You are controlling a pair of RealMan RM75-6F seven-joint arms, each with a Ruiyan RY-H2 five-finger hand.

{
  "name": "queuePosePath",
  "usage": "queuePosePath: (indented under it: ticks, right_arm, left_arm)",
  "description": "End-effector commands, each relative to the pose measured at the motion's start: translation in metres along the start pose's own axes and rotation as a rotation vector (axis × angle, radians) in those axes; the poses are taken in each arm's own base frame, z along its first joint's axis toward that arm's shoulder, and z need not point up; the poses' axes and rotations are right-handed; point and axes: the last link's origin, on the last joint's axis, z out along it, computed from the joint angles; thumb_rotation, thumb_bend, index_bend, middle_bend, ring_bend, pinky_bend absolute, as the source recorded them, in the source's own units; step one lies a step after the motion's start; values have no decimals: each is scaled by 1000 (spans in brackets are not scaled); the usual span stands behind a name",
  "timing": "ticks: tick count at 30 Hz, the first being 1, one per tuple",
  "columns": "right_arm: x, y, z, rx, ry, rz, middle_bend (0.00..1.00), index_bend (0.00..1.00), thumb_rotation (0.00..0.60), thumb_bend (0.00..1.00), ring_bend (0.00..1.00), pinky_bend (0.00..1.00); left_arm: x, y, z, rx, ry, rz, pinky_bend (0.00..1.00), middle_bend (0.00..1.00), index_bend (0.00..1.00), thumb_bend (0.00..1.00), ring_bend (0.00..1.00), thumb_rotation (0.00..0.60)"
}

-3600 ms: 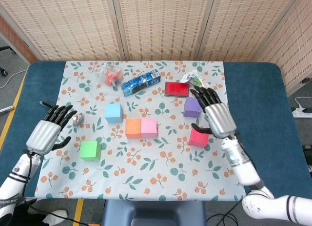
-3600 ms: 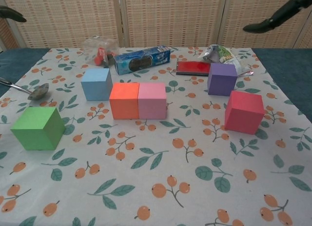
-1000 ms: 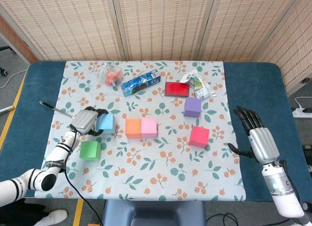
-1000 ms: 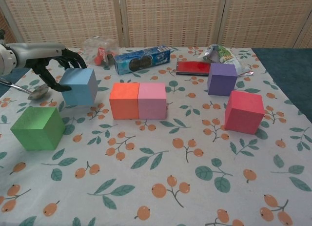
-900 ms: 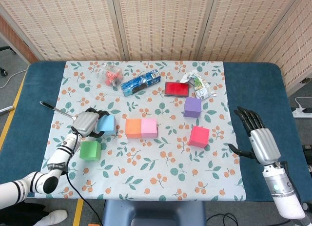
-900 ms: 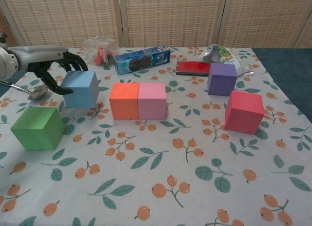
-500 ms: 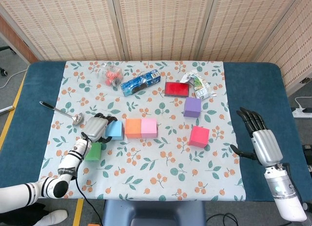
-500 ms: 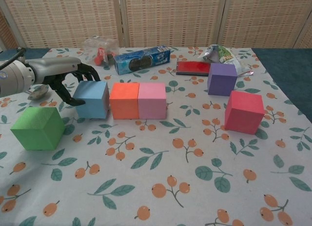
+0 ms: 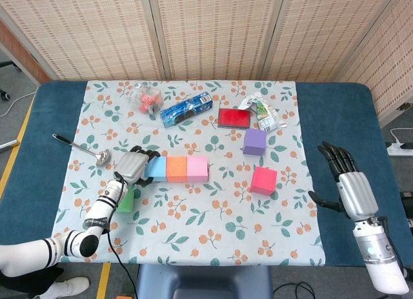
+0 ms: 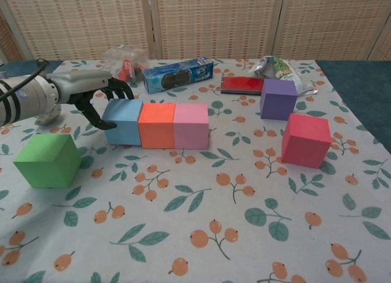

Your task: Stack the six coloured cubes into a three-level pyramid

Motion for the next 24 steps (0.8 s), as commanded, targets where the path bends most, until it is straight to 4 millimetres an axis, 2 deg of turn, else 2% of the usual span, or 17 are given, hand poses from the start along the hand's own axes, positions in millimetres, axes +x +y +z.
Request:
queuePosePath:
  ticks: [1,24]
  right_arm:
    - [0,0,0,-2,2,0,8,0,600,110,0,0]
    - [3,4,-3,-22,9,1,8,0,600,109,0,0]
  left_arm:
    - [1,1,2,-1,0,-2,138,329,282,338,265,600]
    - [-1,5,10,-4,-17,10,130,327,272,341,256,600]
